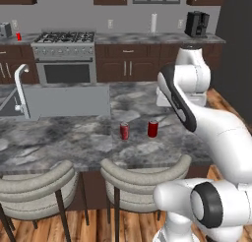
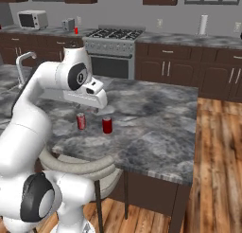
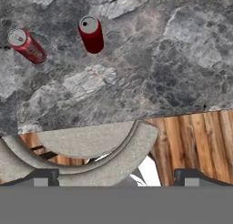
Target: Four empty soda cans are scattered around the kitchen. Gather all the cans and cluster them next to the stove for recycling.
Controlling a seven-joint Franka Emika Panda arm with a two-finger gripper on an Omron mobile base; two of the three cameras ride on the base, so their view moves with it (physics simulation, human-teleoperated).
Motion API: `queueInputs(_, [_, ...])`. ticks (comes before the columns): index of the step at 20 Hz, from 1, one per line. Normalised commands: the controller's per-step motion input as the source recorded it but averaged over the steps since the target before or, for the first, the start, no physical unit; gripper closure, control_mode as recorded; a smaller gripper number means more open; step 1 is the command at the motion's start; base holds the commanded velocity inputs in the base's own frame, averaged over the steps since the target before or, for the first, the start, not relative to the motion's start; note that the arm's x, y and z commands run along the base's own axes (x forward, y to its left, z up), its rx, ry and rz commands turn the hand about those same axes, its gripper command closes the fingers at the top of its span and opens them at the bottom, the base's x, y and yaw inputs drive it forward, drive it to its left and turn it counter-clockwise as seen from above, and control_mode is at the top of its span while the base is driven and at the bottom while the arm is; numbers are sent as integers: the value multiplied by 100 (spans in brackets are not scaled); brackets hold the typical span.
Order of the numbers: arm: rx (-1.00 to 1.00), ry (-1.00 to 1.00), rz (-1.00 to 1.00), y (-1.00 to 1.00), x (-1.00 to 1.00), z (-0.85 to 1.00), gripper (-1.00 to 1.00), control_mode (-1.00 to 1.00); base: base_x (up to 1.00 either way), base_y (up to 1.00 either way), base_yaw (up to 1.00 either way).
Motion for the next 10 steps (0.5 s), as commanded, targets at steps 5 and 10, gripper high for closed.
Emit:
queueInputs(5, [5,7,0,-9,50,-5,-100,-100,0,0,0])
queueInputs(10, [1,1,1,-2,46,-1,-100,-100,0,0,0])
